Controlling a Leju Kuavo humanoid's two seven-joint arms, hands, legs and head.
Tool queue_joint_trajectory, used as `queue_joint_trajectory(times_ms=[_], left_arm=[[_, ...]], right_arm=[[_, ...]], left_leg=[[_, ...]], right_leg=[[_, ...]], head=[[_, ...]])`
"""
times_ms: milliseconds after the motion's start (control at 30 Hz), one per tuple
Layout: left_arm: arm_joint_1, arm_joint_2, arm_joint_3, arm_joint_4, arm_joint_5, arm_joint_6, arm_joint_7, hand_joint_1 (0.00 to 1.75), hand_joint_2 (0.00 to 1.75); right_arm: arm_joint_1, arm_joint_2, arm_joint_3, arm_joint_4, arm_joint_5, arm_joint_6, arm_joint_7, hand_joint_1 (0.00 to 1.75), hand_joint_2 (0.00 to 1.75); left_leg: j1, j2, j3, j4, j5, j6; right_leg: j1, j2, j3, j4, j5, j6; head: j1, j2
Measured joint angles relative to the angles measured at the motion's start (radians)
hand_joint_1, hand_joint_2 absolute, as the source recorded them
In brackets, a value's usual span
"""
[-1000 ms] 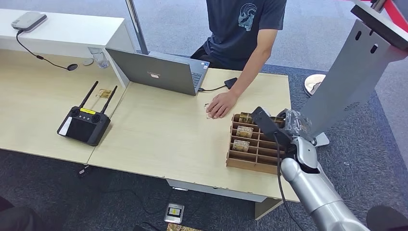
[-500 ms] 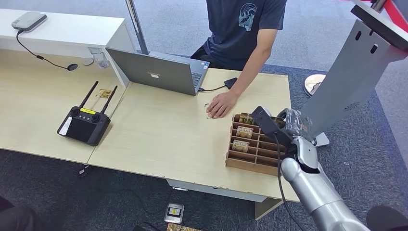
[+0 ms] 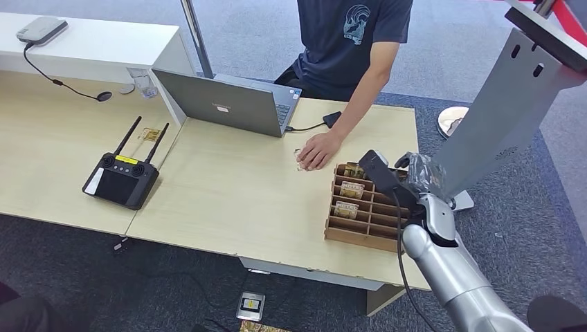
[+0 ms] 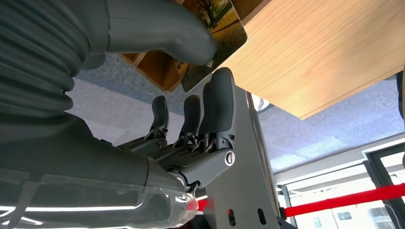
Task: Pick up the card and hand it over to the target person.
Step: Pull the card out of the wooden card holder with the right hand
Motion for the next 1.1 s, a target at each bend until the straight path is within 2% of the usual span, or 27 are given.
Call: queue_joint_trajectory(times_ms=[100,467,633,833,1100], left_arm=[[0.001,0.000,0.001,0.000,0.001,0.000,0.000,0.00,0.00],[-0.001,0.002,-0.001,0.000,-0.002,-0.002,0.000,0.00,0.00],[-0.001,0.003,-0.001,0.001,-0.002,-0.003,-0.001,0.00,0.00],[0.000,0.003,0.000,0.002,-0.002,-0.003,-0.002,0.00,0.00],[0.000,0.004,0.002,0.002,0.000,-0.003,-0.002,0.00,0.00]], right_arm=[[-0.001,-0.001,0.001,0.001,-0.001,0.005,0.002,1.08,1.75],[0.008,-0.008,-0.002,0.007,-0.010,0.011,0.010,0.96,1.75],[0.007,-0.008,0.000,0.008,-0.011,0.007,0.010,0.96,1.75],[0.002,-0.010,0.003,-0.008,-0.012,-0.009,0.010,0.86,1.75],[0.004,-0.013,0.005,-0.015,-0.013,-0.008,0.013,0.89,1.75]], left_leg=[[0.000,0.000,0.000,0.000,0.000,0.000],[0.000,-0.001,0.000,0.000,0.000,0.000],[0.000,-0.001,0.000,0.000,0.000,0.000],[0.000,-0.001,0.000,0.000,0.000,0.000],[0.000,0.000,0.000,0.000,0.000,0.000]], right_leg=[[0.000,0.000,0.000,0.000,0.000,0.000],[0.000,0.000,0.001,0.000,0.000,0.000],[0.000,-0.001,0.001,0.000,0.000,0.000],[0.000,0.000,0.000,0.000,0.000,0.000],[0.000,0.000,0.000,0.000,0.000,0.000]], head=[[0.000,0.000],[0.000,0.000],[0.000,0.000],[0.000,0.000],[0.000,0.000]])
